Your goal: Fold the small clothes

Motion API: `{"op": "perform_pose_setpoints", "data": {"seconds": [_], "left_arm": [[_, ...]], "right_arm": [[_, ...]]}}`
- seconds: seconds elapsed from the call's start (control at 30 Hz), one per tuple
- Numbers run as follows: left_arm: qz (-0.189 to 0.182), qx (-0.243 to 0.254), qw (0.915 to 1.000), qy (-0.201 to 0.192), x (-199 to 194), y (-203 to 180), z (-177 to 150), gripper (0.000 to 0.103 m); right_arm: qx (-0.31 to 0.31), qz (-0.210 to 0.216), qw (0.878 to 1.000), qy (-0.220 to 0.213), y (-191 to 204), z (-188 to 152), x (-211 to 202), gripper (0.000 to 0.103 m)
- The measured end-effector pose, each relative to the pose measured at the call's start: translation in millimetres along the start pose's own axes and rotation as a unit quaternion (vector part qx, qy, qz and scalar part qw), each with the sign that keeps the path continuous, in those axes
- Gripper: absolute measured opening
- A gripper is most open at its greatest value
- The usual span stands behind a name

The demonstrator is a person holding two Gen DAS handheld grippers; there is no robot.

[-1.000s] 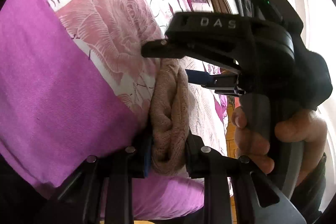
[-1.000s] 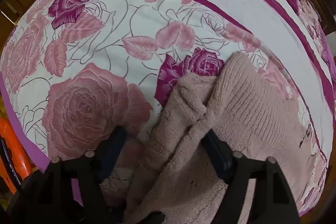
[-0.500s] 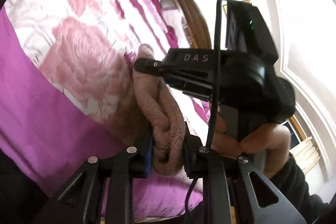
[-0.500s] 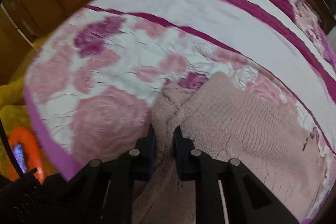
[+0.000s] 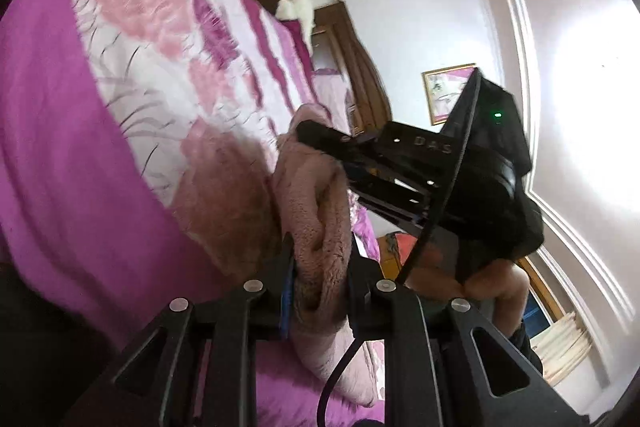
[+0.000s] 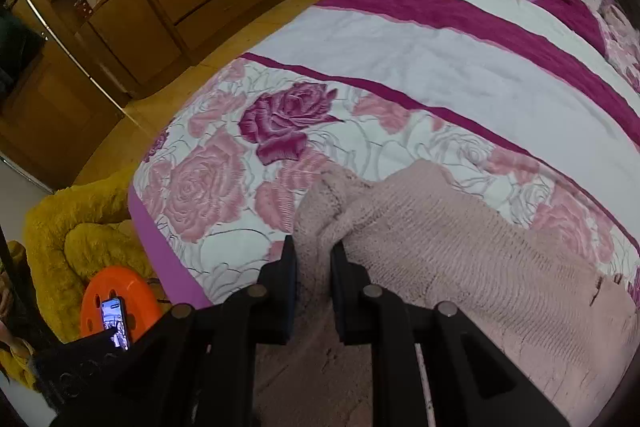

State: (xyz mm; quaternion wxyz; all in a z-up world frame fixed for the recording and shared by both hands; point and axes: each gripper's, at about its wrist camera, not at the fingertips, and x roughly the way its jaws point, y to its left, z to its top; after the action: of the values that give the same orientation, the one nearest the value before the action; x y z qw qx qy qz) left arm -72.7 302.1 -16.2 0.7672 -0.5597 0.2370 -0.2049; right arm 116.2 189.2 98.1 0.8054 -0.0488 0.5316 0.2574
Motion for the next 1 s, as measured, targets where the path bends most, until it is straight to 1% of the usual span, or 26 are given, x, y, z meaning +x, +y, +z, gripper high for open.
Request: {"op": "perform_pose_setpoints", "data": {"seconds": [0.13, 0.27, 0.33, 0.43, 0.47, 0.63, 0.77, 0.93, 1.0], "left_arm": [[0.014, 0.013, 0.9997, 0.013, 6, -7, -7, 0.000], [0.011, 0.022, 0.9995, 0.020, 11, -19, -12, 0.000], [0.015, 0.029, 0.9992, 0.023, 16, -26, -10, 0.000], [0.031, 0.044, 0.9981, 0.030, 25, -30, -7, 0.000], [0.035, 0.050, 0.9977, 0.030, 22, -35, -9, 0.000], [0.067, 0.090, 0.9931, 0.035, 34, -56, -15, 0.000], [0.076, 0.107, 0.9905, 0.041, 41, -64, -21, 0.000], [0.099, 0.155, 0.9816, 0.050, 53, -82, -31, 0.000], [0.102, 0.163, 0.9794, 0.061, 59, -89, -35, 0.000]], "right_arm": [[0.009, 0.008, 1.000, 0.008, -11, -7, 5, 0.015], [0.019, 0.030, 0.999, 0.014, -22, -12, 4, 0.015], [0.010, 0.032, 0.999, 0.013, -22, -13, 0, 0.015], [-0.012, 0.028, 1.000, 0.007, -18, -15, -8, 0.015], [-0.016, 0.031, 0.999, 0.006, -19, -16, -11, 0.015], [-0.030, 0.039, 0.999, 0.005, -23, -18, -19, 0.015], [-0.047, 0.038, 0.998, 0.006, -26, -20, -25, 0.016], [-0.061, 0.033, 0.998, -0.008, -37, -24, -43, 0.016], [-0.065, 0.028, 0.997, -0.014, -42, -26, -50, 0.016]]}}
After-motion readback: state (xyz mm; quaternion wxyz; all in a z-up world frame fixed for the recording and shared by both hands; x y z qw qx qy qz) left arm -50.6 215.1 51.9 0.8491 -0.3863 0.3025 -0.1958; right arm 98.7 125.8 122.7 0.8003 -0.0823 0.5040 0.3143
